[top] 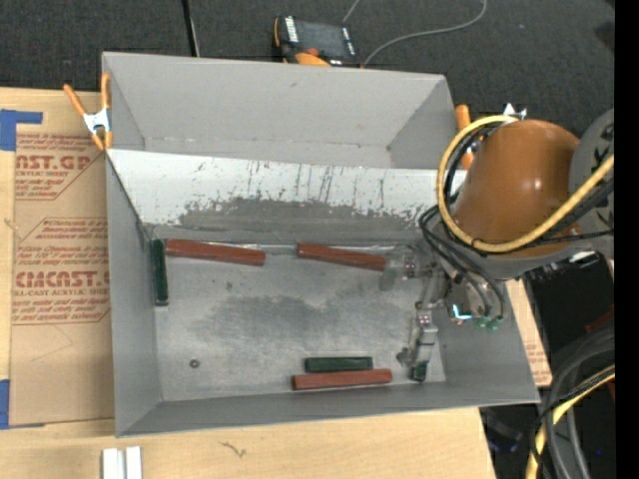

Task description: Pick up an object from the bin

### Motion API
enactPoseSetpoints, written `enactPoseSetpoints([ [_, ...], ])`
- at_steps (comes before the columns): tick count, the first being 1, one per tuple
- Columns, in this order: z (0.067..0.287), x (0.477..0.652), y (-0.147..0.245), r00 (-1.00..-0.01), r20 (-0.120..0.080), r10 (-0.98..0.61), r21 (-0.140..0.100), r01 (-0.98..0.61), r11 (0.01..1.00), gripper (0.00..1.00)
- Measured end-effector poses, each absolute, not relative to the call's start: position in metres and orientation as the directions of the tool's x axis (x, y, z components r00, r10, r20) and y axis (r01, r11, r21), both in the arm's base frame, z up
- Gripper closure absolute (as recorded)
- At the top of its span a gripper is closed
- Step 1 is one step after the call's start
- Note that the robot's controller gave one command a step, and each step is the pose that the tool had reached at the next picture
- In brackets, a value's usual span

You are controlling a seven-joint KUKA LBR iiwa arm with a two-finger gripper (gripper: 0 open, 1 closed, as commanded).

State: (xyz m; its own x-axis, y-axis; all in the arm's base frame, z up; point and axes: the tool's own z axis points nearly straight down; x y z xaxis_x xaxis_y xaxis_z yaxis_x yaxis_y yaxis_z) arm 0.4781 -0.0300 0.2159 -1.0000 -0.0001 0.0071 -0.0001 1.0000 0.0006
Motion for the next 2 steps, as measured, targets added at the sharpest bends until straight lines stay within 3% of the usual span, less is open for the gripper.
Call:
enactPoseSetpoints([
  [1, 0.0658, 0.4865, -0.0042, -1.0, 0.007, 0.021, 0.001, 0.021, 1.0, 0.0],
  [2, 0.0722, 0.4886, -0.0047, -1.0, 0.004, 0.022, 0.001, 0.022, 1.0, 1.0],
])
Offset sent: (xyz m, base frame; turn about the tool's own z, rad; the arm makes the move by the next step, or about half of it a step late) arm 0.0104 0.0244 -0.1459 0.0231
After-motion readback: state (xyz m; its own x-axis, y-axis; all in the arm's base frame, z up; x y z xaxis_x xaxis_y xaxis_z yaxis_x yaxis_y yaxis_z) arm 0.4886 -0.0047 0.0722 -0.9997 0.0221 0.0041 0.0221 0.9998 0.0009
